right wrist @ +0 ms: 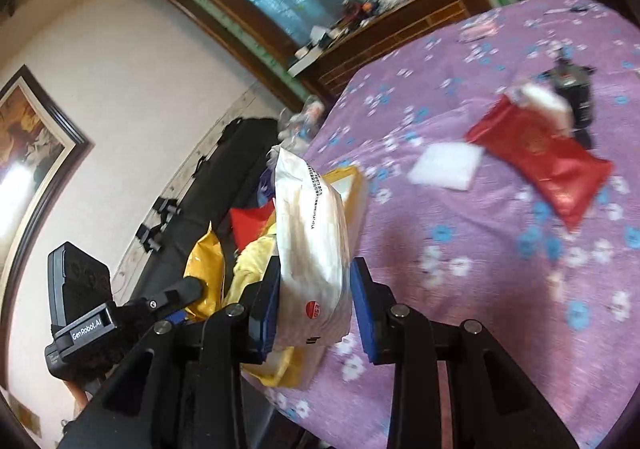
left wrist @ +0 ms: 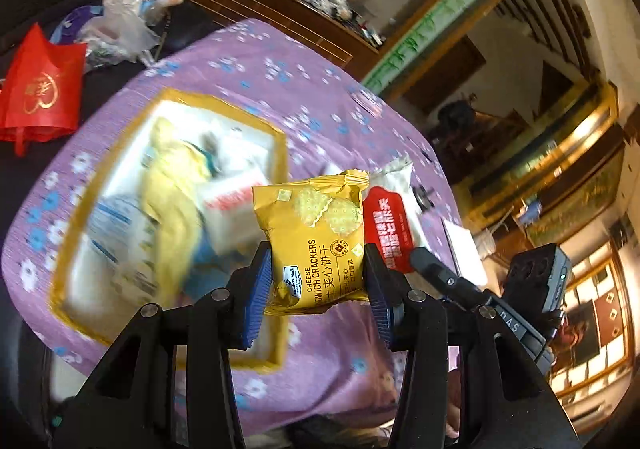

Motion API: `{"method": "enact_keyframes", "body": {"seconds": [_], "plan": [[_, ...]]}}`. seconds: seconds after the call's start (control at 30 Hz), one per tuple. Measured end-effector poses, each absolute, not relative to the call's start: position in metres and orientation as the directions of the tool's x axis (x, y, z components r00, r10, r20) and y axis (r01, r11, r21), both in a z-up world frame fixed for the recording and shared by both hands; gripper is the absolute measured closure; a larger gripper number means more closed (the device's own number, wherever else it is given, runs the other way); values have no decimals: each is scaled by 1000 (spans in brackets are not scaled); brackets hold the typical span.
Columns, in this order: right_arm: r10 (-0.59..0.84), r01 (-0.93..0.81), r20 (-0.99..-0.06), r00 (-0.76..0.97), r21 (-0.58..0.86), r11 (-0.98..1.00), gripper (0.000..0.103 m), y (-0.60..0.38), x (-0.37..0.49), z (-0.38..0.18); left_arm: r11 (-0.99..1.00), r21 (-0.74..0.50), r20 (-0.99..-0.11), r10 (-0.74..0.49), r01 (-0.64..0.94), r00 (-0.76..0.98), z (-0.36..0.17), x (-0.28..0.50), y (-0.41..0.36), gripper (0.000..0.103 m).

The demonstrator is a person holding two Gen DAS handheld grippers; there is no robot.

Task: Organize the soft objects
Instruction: 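Carry the cracker pack and wipe pack over the foam tray and release them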

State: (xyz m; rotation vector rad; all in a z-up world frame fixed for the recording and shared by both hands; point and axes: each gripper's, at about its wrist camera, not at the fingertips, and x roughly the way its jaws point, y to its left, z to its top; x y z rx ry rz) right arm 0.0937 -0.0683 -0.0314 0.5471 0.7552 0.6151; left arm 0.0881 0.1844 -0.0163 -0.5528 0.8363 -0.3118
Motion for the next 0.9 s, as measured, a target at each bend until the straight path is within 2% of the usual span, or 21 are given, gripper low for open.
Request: {"method": "enact_keyframes", "body": {"seconds": [0.33,0.57,0.9], "plan": [[686,-332,-504,525,622,710,70,-10,152,-35,858,-514,-635,-366,-18,681,-19,136,226,59],[664,-293,-521,537,623,726,70,8,183,-44,875,-481,-694,-341,-55,634,-51,180,239,59],[646,-264,-555,524,616,743,70,26,194,-61,908,-412,-714,-270,-75,646,-59,189,242,59]]}}
